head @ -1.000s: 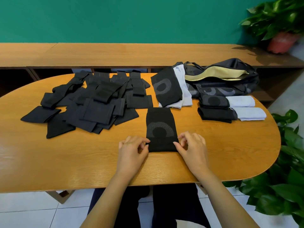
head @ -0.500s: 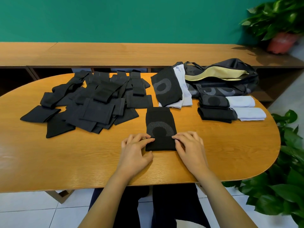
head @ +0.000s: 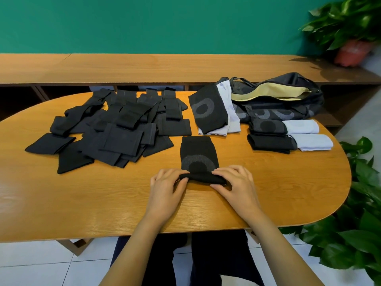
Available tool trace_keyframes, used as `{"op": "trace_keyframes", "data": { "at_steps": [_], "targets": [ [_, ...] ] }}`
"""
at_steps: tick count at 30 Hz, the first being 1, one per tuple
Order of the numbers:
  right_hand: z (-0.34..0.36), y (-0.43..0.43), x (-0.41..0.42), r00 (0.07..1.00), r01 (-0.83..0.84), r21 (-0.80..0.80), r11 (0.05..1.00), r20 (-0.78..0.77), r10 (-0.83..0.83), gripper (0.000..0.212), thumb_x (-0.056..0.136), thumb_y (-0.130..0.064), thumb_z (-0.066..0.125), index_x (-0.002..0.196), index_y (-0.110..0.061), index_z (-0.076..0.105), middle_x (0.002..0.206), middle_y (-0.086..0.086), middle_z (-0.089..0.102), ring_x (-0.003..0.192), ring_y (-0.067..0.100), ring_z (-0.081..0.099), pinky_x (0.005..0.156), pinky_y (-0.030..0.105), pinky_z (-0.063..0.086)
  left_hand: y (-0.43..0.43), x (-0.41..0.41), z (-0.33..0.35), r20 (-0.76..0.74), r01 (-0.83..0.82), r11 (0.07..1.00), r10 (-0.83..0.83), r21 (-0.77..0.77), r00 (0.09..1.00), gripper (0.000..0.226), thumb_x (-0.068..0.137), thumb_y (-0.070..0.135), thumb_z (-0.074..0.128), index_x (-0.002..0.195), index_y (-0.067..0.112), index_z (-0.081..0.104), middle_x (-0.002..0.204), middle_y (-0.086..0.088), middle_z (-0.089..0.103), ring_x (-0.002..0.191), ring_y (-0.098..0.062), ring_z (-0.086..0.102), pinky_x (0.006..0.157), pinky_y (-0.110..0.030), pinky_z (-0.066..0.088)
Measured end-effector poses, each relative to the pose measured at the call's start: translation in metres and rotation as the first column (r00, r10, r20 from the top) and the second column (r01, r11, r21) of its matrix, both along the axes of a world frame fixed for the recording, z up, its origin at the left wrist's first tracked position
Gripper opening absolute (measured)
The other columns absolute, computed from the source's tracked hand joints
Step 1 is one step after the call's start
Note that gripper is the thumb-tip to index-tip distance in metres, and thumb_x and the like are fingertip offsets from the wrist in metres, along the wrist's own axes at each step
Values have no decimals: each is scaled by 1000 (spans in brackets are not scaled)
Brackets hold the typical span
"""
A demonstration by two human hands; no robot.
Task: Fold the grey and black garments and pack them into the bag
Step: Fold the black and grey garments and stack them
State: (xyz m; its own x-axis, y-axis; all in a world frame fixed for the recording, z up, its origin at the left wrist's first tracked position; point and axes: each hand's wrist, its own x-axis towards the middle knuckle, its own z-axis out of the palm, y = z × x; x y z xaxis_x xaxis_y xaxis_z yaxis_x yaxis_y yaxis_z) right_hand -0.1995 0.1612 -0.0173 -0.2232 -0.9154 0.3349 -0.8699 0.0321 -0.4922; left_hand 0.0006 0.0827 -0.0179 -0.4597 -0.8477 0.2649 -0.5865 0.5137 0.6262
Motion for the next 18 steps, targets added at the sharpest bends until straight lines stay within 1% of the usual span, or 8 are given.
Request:
{"op": "trace_keyframes", "data": {
  "at_steps": [3,5,8,10,12,14,16,18],
  "targets": [
    [-2,-1,-1,1000,6,8,1000,12,-7,32,88,-22,69,118,-33,66,119,-18,61,116,0,36,107,31,22,0,1,0,7,3,1000,-2,-12,1000,23,92,32,62,114,34,64,113,24,55,108,1,40,90,-25,21],
    [-2,-1,-2,1000,11,15,1000,19,-11,31,89,-20,67,118,-33,66,118,-20,59,115,-2,36,106,29,19,0,0,1,9,-2,1000,2,-15,1000,21,91,31,63,112,33,65,114,24,55,108,1,39,90,-26,22],
    [0,0,-1,997,45,10,999,62,-45,29,91,-25,64,118,-35,64,108,-25,52,110,-1,36,104,29,24,0,0,0,4,-17,1000,17,1,1000,15,94,32,59,107,31,64,101,22,59,100,1,42,91,-29,27],
    [2,1,0,991,84,49,995,102,-88,32,92,-33,61,124,-38,60,101,-20,49,110,5,36,100,30,30,0,0,-1,-26,-47,999,48,26,999,14,94,33,57,108,31,62,91,19,57,94,0,45,94,-31,31],
    [2,1,0,985,110,93,990,120,-120,38,92,-41,59,129,-40,54,98,-15,48,114,11,39,97,30,36,0,0,0,-74,-69,996,73,61,995,24,94,34,58,117,33,59,88,16,57,93,0,48,96,-29,31],
    [2,0,1,983,118,101,988,132,-131,42,92,-44,58,133,-41,50,98,-15,50,118,14,41,96,29,35,1,0,1,-127,-73,994,83,81,989,32,92,32,62,123,35,54,84,15,60,92,1,53,98,-29,30],
    [2,0,0,981,118,84,990,148,-129,47,91,-46,59,135,-41,46,95,-15,54,117,14,44,98,28,32,1,1,2,-170,-67,993,83,96,982,38,90,29,65,123,38,50,79,13,63,87,-1,58,102,-34,34],
    [1,-1,0,981,115,51,992,151,-122,49,90,-47,60,136,-41,44,86,-17,55,109,11,48,103,31,33,2,1,2,-200,-58,992,79,109,977,41,88,28,67,123,39,49,74,12,64,83,-3,61,103,-42,38]
  ]
}}
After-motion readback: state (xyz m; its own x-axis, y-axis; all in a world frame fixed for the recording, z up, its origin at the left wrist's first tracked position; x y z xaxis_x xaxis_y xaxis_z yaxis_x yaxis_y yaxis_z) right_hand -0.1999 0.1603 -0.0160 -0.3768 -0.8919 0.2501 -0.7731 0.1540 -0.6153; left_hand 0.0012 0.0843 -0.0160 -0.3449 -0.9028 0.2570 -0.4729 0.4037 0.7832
